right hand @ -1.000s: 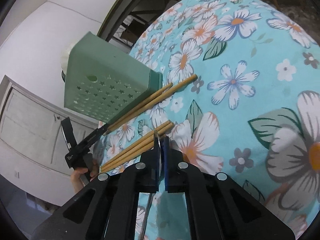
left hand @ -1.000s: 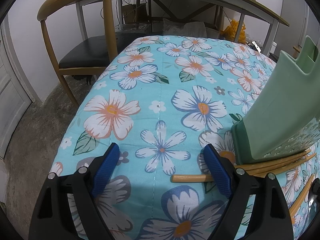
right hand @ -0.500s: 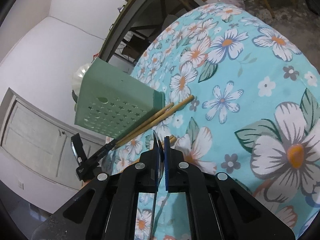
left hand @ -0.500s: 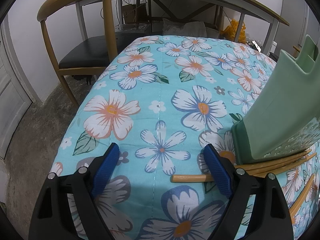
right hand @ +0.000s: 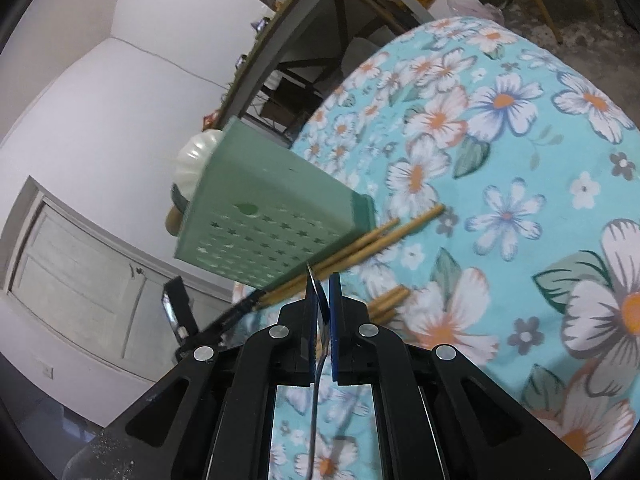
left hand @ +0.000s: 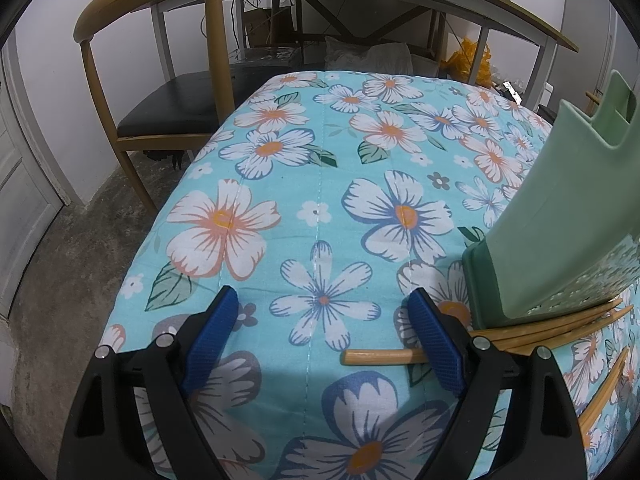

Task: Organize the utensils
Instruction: 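Lift the steel spoon with the right tool and carry it over the green holder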

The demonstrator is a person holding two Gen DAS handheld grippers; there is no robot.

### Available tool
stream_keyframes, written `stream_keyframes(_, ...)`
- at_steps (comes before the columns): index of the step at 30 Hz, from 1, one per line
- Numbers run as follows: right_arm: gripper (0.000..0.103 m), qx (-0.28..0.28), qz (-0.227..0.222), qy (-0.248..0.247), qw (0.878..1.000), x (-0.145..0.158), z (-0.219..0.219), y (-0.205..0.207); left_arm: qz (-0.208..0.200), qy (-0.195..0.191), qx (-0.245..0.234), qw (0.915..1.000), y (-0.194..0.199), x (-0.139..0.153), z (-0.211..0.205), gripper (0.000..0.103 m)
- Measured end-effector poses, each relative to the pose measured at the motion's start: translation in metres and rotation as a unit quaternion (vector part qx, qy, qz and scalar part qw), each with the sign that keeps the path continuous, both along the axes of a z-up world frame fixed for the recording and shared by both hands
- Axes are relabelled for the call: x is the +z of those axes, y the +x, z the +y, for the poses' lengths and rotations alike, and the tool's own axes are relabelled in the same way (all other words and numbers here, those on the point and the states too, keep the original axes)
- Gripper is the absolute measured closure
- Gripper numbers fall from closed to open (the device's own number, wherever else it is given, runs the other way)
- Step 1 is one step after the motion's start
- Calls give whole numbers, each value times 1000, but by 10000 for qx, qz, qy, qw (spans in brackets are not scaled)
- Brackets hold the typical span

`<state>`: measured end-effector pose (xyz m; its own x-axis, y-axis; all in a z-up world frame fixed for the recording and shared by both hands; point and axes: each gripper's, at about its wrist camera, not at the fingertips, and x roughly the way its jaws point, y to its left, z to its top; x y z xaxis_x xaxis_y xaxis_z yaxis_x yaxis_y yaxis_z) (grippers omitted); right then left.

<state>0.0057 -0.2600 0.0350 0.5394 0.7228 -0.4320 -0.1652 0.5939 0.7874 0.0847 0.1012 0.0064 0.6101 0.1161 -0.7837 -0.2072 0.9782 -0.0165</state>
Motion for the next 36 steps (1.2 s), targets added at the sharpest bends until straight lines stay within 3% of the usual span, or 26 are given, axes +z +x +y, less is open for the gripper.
stream_keyframes(18,98,-138,-602,20,9981,44,31,10,-4,-11,-4,10000,-1,0,0,18)
stream_keyframes(33,98,-292,-1222,196,9919,92,37,18,-14,-30,-18,10000,-1,1,0,18)
stream_keyframes(36,98,-326,-1233,415,9910,98,35,24,-11,-16,-18,10000,-1,1,-1,18)
